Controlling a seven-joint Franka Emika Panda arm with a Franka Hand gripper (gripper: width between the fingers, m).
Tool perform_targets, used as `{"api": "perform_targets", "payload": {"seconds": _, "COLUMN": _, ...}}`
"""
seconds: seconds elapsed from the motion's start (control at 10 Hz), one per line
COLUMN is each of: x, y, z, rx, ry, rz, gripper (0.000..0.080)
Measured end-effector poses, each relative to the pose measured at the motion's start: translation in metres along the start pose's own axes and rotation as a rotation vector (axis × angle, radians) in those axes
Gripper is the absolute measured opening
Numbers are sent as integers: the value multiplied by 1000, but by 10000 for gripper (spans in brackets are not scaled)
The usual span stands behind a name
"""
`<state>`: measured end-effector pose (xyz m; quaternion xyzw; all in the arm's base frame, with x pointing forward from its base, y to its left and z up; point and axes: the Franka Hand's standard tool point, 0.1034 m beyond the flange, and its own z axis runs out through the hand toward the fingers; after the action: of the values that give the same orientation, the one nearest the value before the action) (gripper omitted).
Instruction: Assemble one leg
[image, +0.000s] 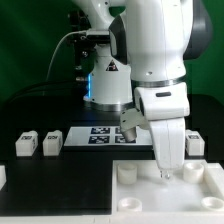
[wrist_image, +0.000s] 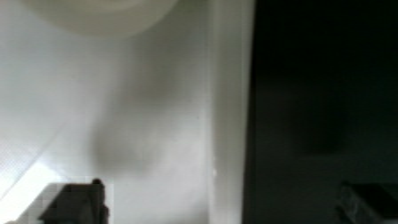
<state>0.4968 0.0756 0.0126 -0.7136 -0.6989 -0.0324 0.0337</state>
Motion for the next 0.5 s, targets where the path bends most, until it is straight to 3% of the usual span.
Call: {"api": "perform_targets", "payload": {"seconds": 0.5, "x": 0, "y": 0, "z": 0, "rx": 0, "ry": 0, "rz": 29, "gripper": 649}}
